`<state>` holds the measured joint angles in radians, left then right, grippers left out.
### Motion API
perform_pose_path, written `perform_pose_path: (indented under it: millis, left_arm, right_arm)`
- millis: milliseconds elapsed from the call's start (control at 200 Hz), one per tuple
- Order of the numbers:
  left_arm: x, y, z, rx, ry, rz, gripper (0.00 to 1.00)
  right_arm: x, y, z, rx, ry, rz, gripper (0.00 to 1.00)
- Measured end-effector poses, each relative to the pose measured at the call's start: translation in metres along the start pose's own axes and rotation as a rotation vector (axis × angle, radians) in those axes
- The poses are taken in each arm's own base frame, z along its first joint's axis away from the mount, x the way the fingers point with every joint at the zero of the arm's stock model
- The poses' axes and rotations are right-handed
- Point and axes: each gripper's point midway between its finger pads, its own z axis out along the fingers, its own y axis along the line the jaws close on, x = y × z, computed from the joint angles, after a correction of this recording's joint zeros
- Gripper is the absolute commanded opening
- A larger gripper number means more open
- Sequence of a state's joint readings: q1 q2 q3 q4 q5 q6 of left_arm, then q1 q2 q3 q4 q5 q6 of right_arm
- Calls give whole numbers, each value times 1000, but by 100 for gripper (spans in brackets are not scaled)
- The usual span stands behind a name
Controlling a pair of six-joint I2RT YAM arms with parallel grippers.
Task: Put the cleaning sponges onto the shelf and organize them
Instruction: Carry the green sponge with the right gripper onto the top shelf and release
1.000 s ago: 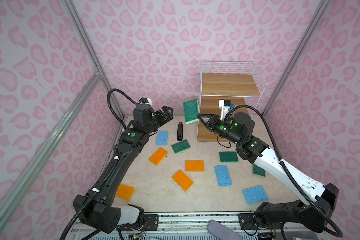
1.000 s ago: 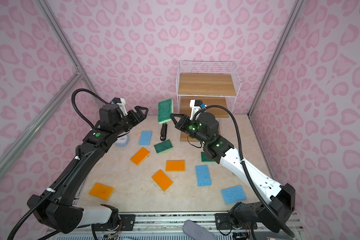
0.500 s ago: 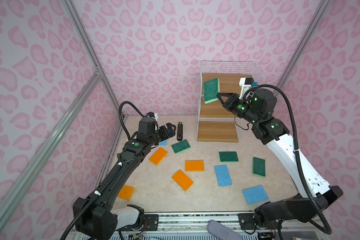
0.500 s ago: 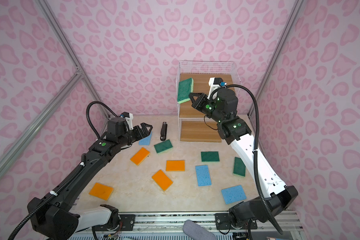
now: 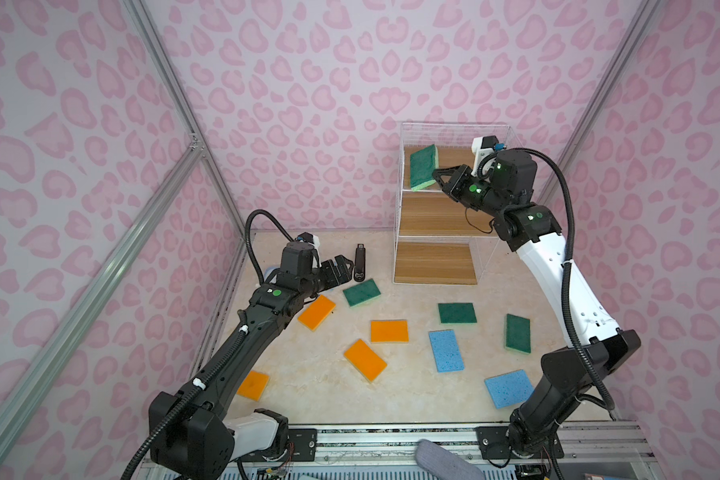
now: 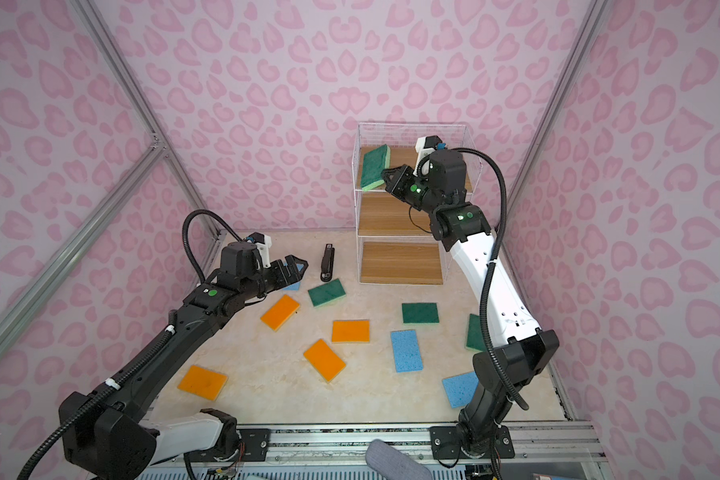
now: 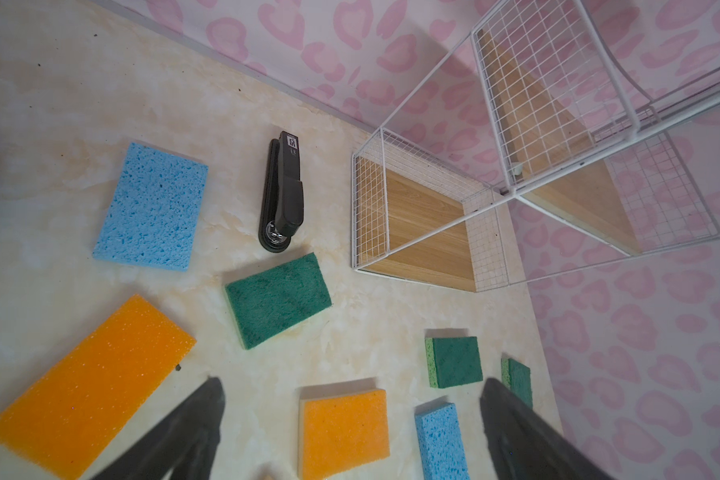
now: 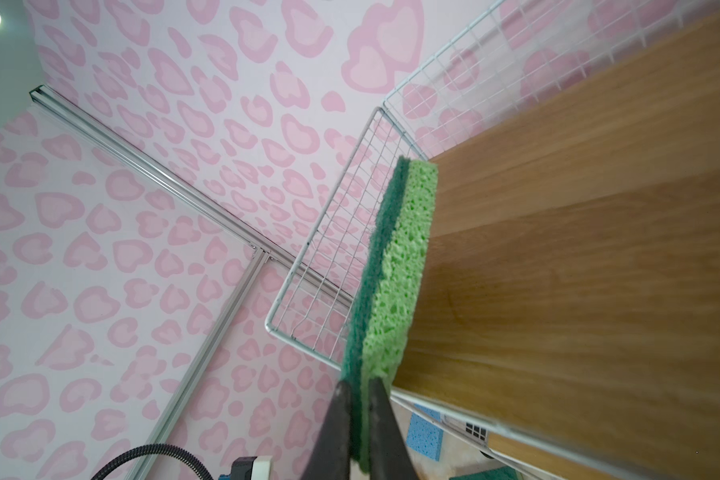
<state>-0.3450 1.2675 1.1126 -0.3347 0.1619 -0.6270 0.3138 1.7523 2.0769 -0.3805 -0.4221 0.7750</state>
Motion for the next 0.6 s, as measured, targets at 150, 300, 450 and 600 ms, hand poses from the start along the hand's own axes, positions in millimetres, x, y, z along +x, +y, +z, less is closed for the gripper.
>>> perform_pose_path:
  millis: [150, 300, 450, 600]
  left_arm:
    - [1, -1, 1, 8, 3, 4, 97]
    - [2, -2, 1, 15, 6, 6, 98]
    - [3, -1, 2, 15, 6, 10, 98]
    - [4, -1, 3, 15, 8, 12, 98]
  right_arm:
    - [-6, -9, 13, -6, 16, 8, 12]
    - [-6, -18, 24, -22, 40, 48, 12]
    - [-4, -24, 33, -37, 62, 81, 13]
    - [-3, -24, 40, -57, 74, 93, 16]
